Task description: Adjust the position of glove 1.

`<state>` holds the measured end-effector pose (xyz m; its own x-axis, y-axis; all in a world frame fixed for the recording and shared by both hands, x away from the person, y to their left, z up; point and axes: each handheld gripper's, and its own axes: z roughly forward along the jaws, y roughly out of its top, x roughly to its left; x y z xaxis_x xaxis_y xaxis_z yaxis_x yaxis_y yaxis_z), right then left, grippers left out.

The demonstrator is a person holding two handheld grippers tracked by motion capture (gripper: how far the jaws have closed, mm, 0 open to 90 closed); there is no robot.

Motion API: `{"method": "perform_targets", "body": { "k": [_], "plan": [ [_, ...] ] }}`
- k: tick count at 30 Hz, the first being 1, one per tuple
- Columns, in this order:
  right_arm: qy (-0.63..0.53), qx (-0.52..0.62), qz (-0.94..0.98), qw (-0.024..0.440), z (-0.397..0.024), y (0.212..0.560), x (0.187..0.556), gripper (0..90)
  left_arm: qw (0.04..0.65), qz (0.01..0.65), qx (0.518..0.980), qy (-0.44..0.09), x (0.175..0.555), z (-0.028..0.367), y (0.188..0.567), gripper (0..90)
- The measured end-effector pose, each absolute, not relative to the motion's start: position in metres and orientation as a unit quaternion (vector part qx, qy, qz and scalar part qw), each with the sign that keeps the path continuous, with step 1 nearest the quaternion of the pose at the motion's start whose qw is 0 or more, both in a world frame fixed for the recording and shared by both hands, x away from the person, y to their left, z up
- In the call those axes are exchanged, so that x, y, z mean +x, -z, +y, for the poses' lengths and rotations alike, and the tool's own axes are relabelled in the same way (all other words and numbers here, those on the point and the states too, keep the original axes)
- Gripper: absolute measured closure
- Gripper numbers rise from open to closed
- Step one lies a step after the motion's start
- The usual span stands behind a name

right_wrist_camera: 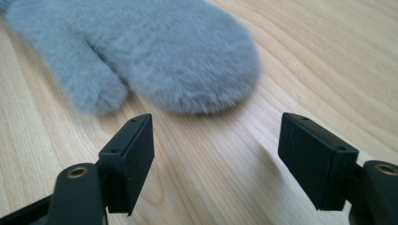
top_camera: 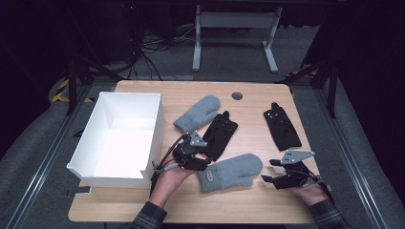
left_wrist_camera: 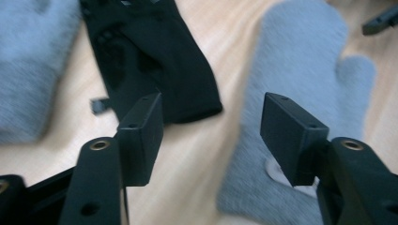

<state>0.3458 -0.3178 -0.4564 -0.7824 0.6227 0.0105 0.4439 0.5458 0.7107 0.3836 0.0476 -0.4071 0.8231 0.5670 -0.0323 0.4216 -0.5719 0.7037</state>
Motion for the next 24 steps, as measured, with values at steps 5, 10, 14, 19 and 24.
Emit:
{"method": "perform_targets", "body": {
  "k": [5, 10, 14, 19, 24],
  "plan": [
    [-0.361, 0.312, 0.87, 0.123, -0.323, 0.461, 0.347, 25.8, 0.368, 0.287, 0.877, -0.115, 0.402, 0.047, 0.401, 39.9],
    [-0.365, 0.31, 0.867, 0.135, -0.326, 0.466, 0.348, 22.1, 0.36, 0.301, 0.873, -0.131, 0.427, 0.045, 0.4, 40.6],
    [-0.373, 0.304, 0.865, 0.144, -0.325, 0.469, 0.346, 18.7, 0.361, 0.313, 0.867, -0.142, 0.448, 0.044, 0.399, 41.7],
    [-0.374, 0.303, 0.864, 0.145, -0.325, 0.469, 0.346, 18.6, 0.342, 0.326, 0.867, -0.155, 0.476, 0.04, 0.405, 42.8],
    [-0.374, 0.302, 0.865, 0.144, -0.325, 0.469, 0.346, 18.3, 0.328, 0.336, 0.869, -0.158, 0.495, 0.04, 0.411, 44.5]
  ]
}}
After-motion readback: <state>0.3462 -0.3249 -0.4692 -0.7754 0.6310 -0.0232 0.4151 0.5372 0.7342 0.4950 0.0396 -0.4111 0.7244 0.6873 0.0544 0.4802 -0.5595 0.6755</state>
